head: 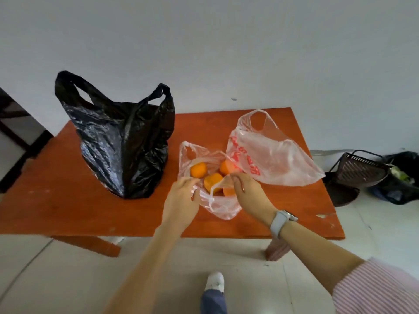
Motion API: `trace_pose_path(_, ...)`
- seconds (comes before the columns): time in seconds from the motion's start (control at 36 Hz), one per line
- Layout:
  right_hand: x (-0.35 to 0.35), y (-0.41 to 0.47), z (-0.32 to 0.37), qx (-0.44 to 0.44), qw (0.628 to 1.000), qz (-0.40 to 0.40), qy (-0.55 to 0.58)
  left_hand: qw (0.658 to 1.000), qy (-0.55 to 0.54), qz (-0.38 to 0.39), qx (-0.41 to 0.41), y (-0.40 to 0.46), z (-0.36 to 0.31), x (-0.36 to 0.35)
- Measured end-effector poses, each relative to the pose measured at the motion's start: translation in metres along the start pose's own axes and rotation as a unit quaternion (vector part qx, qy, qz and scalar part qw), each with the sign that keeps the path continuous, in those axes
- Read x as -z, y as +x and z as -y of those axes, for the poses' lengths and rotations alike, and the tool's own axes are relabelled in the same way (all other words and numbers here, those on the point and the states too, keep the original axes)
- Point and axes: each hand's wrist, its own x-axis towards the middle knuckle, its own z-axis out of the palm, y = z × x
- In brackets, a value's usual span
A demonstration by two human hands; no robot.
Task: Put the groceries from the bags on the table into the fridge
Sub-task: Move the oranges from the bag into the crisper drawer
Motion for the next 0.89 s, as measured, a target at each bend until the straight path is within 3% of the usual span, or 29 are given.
trace_pose_path(0.11, -0.031, 0.061, -0.003, -0.047, 0.999, 0.010, -0.027, 0.999, -0.009, 0.012, -0.047, 0.076, 0.033, -0.017)
trace_pose_path(0.22, -0.056, 0.101, -0.005, -0.035, 0.995, 0.066, -0.071, 0.986, -0.009, 0.117, -0.121, 0.128, 0.061, -0.044)
trace_pose_path(0.31, -0.073, 0.109, -0.017, -0.016, 0.970, 0.121, -0.209, 0.968, 0.020, 0.198, -0.155, 0.154, 0.086, -0.065)
trace_pose_path(0.44, -0.081, 0.108, -0.040, 0.013, 0.918, 0.203, -0.340, 0.947, 0.047, 0.271, -0.168, 0.179, 0.114, -0.084)
trace_pose_path(0.53, -0.081, 0.114, -0.045, 0.019, 0.906, 0.205, -0.369, 0.934, 0.059, 0.315, -0.160, 0.186, 0.120, -0.092)
trace_pose_path(0.61, -0.086, 0.119, -0.044, 0.031, 0.900, 0.188, -0.392, 0.930, 0.128, 0.301, -0.169, 0.190, 0.119, -0.097)
trace_pose_path(0.69, -0.089, 0.119, -0.046, 0.012, 0.913, 0.175, -0.368, 0.931, 0.152, 0.282, -0.172, 0.197, 0.117, -0.100)
trace_pose_path(0.78, -0.082, 0.112, -0.043, -0.016, 0.951, 0.105, -0.289, 0.951, 0.093, 0.250, -0.159, 0.199, 0.118, -0.094)
trace_pose_path(0.83, -0.071, 0.110, -0.031, -0.046, 0.985, 0.050, -0.161, 0.969, -0.007, 0.203, -0.141, 0.196, 0.117, -0.083)
trace_pose_path(0.89, -0.059, 0.109, -0.019, -0.107, 0.994, 0.017, 0.001, 0.973, -0.117, 0.170, -0.104, 0.190, 0.114, -0.071)
